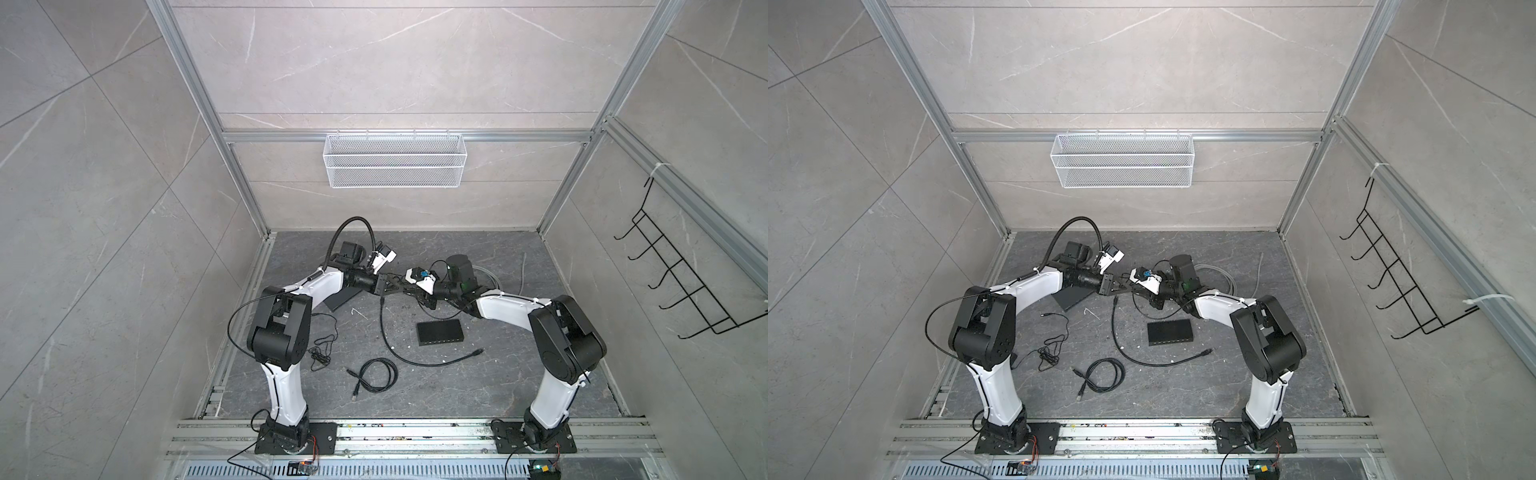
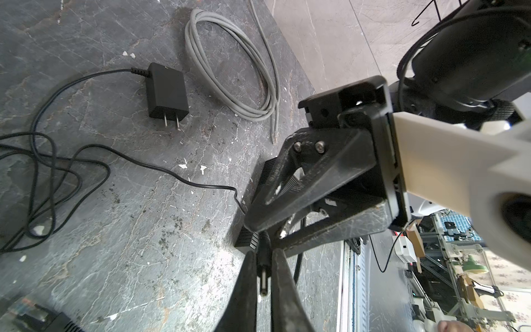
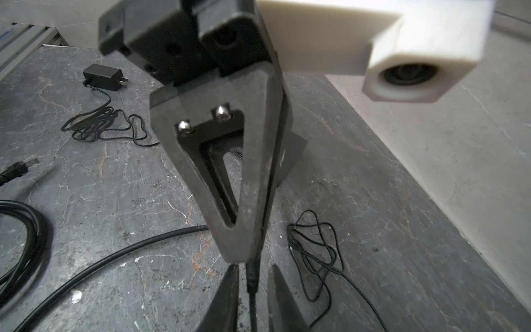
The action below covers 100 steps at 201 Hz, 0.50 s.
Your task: Insert the plug into the switch port
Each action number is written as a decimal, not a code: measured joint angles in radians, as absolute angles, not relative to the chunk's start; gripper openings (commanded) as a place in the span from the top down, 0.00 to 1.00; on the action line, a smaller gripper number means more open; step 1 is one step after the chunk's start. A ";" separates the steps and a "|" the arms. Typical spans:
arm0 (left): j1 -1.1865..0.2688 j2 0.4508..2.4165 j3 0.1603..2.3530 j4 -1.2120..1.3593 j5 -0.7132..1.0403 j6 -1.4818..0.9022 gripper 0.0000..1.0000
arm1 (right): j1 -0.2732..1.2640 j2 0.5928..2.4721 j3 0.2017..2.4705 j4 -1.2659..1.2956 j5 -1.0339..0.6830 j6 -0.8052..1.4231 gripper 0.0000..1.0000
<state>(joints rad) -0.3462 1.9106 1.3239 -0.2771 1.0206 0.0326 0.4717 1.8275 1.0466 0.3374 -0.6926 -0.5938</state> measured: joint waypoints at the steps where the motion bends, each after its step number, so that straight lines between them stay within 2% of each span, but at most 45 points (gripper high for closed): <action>1: -0.346 1.911 1.324 -0.277 1.021 0.033 0.97 | 0.472 1.827 1.047 0.337 -0.692 -0.594 0.77; 100: -0.344 1.911 1.324 -0.277 1.028 0.033 0.98 | 0.472 1.829 1.061 0.330 -0.685 -0.594 0.79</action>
<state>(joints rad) -0.3443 1.9106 1.3243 -0.2768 1.0279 0.0330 0.4717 1.8294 1.0607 0.3302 -0.6849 -0.5938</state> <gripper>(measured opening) 0.099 0.207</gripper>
